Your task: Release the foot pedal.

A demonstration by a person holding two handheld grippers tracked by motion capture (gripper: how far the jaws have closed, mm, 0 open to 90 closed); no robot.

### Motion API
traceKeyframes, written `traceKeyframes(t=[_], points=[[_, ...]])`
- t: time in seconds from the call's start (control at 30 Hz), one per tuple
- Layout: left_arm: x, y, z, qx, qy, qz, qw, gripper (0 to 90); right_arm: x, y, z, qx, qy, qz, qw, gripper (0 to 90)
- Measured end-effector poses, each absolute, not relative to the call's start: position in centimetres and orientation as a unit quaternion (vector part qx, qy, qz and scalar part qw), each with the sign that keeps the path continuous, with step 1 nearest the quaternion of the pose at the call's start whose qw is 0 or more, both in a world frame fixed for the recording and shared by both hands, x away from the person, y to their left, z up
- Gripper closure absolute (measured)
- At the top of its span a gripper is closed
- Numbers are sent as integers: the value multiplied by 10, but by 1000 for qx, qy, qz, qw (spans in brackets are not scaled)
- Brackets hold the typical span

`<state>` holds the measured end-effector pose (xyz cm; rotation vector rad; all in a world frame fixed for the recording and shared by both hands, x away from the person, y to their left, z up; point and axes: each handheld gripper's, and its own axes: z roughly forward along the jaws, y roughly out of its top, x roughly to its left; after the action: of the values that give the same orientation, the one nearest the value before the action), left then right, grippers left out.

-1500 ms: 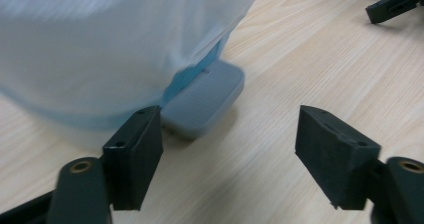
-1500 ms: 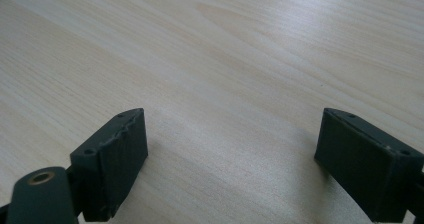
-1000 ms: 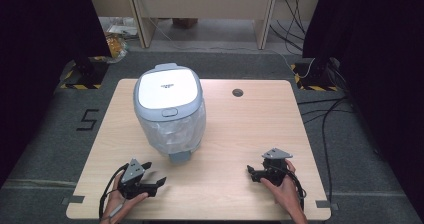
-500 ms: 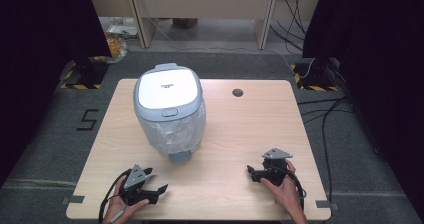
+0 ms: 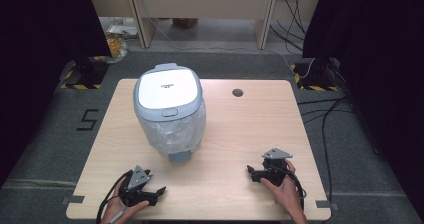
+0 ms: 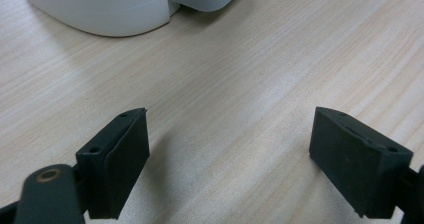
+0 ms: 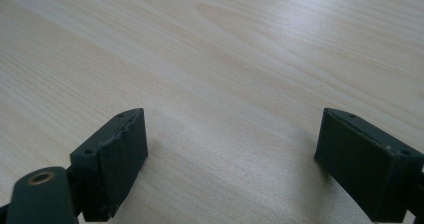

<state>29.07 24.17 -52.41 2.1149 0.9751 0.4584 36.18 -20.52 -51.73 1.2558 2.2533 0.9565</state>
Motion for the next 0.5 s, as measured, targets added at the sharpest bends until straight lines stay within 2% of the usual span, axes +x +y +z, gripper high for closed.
traceKeyframes(t=[0.13,0.5], points=[[293,244,-524,825,389,159,378,159,362,-205,-517,448,803,341,194,132],[293,244,-524,825,389,159,378,161,362,-205,-517,448,803,341,194,132]])
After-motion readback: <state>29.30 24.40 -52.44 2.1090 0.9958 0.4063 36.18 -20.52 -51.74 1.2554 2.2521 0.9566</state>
